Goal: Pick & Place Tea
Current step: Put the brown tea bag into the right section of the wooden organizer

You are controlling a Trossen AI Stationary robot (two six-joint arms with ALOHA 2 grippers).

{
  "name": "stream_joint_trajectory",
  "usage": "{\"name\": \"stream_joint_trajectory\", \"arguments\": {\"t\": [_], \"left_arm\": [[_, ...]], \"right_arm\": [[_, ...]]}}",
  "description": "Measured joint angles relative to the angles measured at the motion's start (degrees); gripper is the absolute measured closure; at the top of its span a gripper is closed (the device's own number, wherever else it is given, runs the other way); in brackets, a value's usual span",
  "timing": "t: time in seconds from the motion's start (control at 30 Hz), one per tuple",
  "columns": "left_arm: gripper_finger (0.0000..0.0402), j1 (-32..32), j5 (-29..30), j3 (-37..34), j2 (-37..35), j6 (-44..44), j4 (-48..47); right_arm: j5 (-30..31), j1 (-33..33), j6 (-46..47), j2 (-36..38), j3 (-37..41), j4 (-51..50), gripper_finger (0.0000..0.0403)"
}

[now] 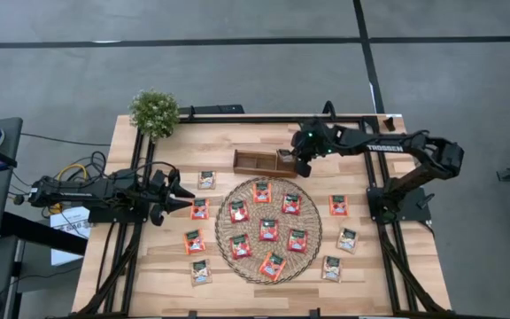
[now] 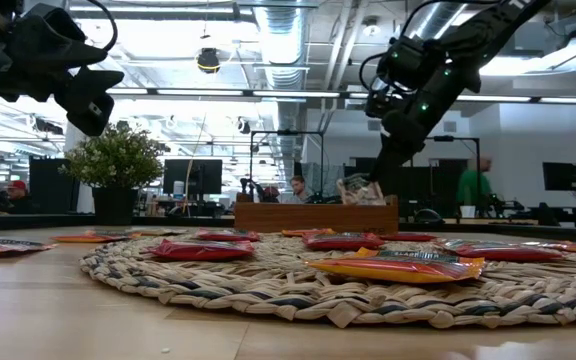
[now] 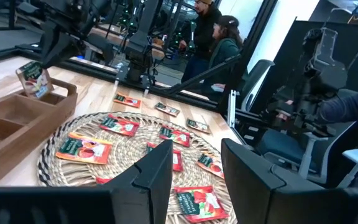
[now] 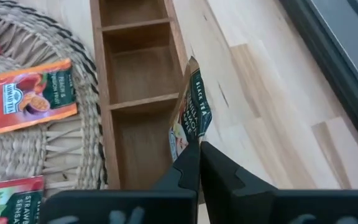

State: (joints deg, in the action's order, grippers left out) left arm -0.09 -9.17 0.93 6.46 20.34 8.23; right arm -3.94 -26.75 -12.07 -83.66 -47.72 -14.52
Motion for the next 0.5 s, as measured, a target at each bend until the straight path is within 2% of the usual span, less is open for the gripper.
{"name": "stream_joint_trajectory", "arguments": {"t": [0.17,0.5], "left_arm": [[0.0273,0.0,0.0,0.0,0.0,0.0,0.0],[0.0273,0.0,0.0,0.0,0.0,0.1,0.0]], "right_arm": [[4.2,1.7,0.1,0.0,0.0,0.0,0.0403],[4.3,1.5,2.8,0.0,0.0,-3.3,0.0396]]}}
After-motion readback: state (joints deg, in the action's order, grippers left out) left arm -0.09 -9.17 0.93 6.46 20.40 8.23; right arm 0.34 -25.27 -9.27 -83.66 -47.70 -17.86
